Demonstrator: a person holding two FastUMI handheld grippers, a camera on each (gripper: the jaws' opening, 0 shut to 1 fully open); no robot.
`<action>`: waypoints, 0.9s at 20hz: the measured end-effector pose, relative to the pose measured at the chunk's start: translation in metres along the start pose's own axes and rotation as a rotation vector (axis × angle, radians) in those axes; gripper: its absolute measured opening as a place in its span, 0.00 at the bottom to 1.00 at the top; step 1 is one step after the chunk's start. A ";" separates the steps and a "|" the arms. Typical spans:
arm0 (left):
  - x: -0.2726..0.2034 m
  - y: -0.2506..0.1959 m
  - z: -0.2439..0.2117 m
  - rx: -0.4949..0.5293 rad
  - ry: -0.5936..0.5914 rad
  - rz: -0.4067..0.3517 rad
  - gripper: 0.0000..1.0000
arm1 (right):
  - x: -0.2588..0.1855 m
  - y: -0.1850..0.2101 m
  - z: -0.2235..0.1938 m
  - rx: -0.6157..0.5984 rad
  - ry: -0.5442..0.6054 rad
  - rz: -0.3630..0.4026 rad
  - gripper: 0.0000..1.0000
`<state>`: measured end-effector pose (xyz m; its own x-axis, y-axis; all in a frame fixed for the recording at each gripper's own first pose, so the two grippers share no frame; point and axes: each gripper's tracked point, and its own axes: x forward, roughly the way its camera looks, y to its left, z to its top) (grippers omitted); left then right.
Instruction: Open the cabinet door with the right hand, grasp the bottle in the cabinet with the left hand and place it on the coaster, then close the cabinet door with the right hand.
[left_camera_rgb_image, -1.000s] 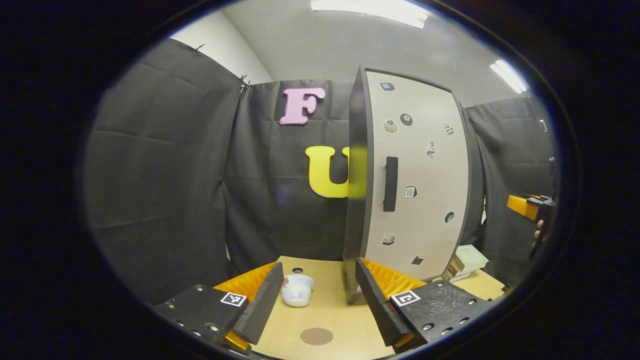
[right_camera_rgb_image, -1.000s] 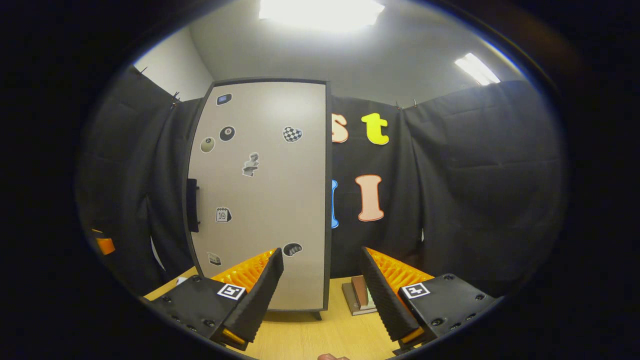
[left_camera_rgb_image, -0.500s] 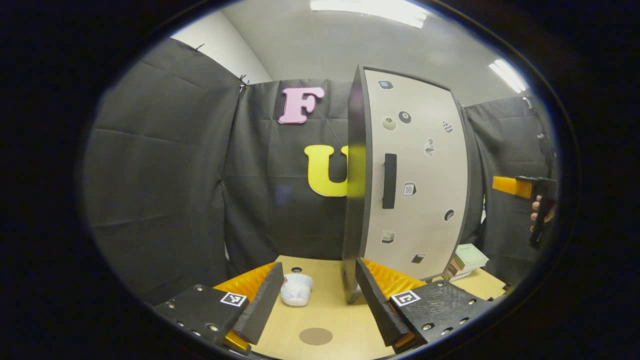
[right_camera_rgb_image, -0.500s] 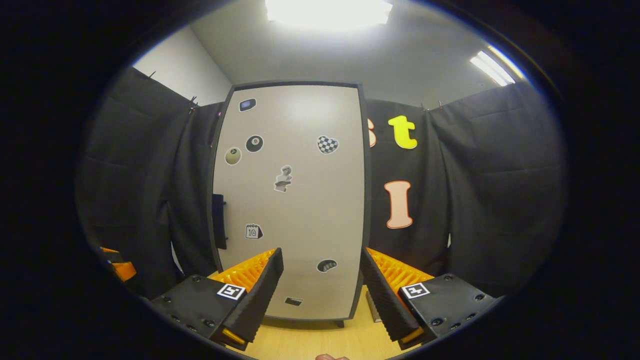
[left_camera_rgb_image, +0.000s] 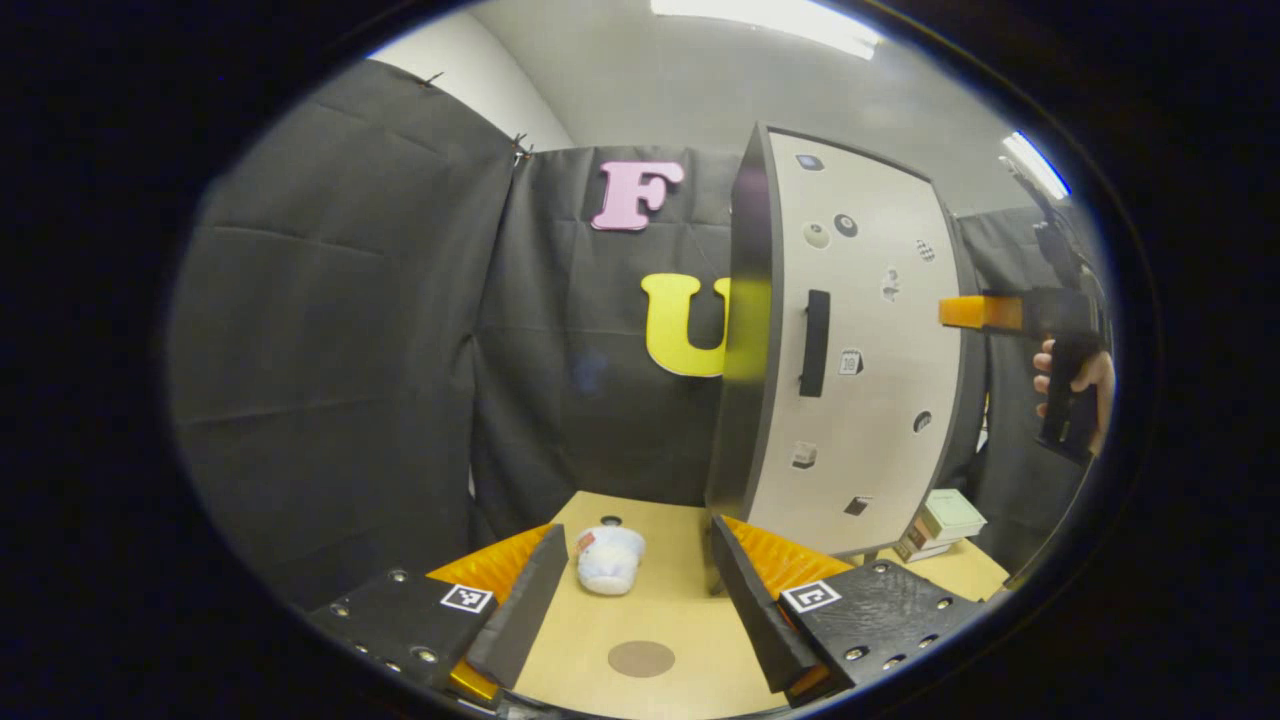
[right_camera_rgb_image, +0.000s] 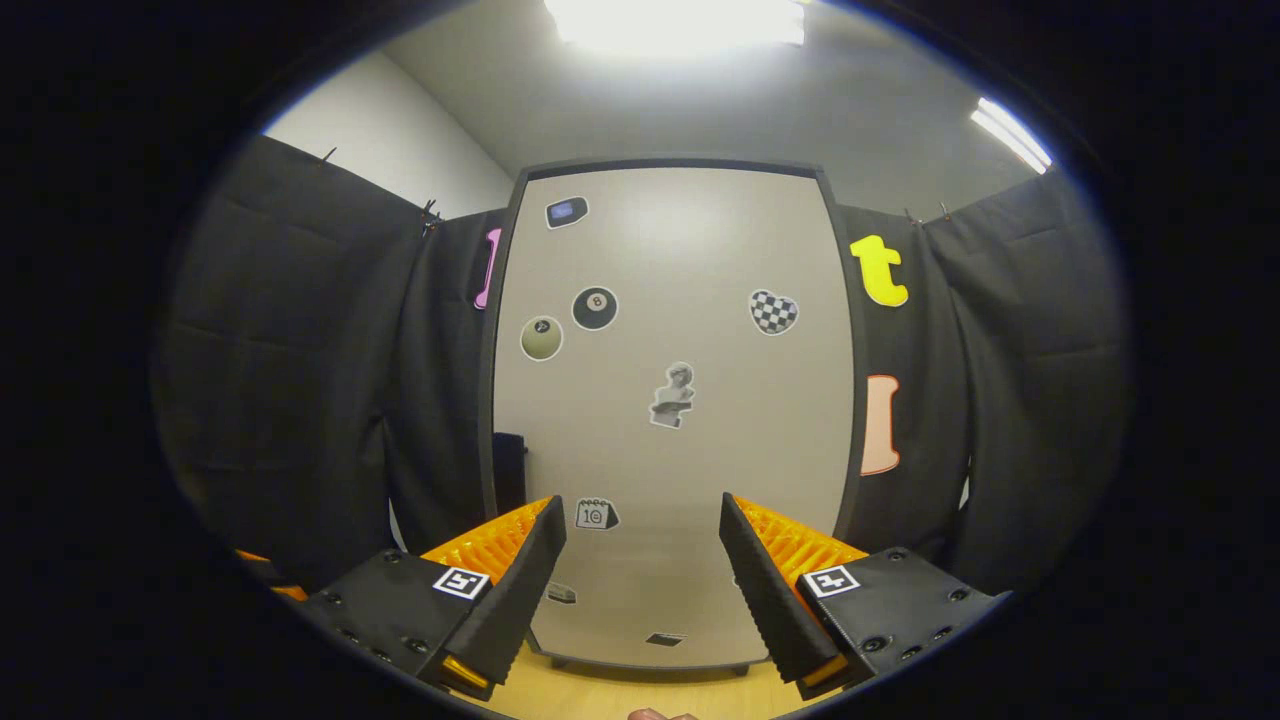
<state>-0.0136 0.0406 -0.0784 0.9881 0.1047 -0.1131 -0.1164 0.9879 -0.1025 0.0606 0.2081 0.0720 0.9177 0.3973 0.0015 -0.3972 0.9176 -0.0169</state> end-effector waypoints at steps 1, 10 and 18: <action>-0.001 0.004 -0.003 -0.002 0.005 0.012 0.89 | 0.007 0.010 0.001 0.000 0.000 0.016 0.98; -0.011 0.039 -0.019 -0.015 0.033 0.087 0.87 | 0.064 0.075 -0.007 0.034 0.018 0.067 0.94; -0.010 0.066 -0.040 -0.013 0.079 0.154 0.87 | 0.109 0.092 -0.042 0.039 0.111 0.029 0.98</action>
<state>-0.0350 0.1001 -0.1236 0.9474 0.2450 -0.2061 -0.2677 0.9593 -0.0903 0.1246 0.3356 0.0287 0.9004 0.4212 -0.1092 -0.4213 0.9066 0.0232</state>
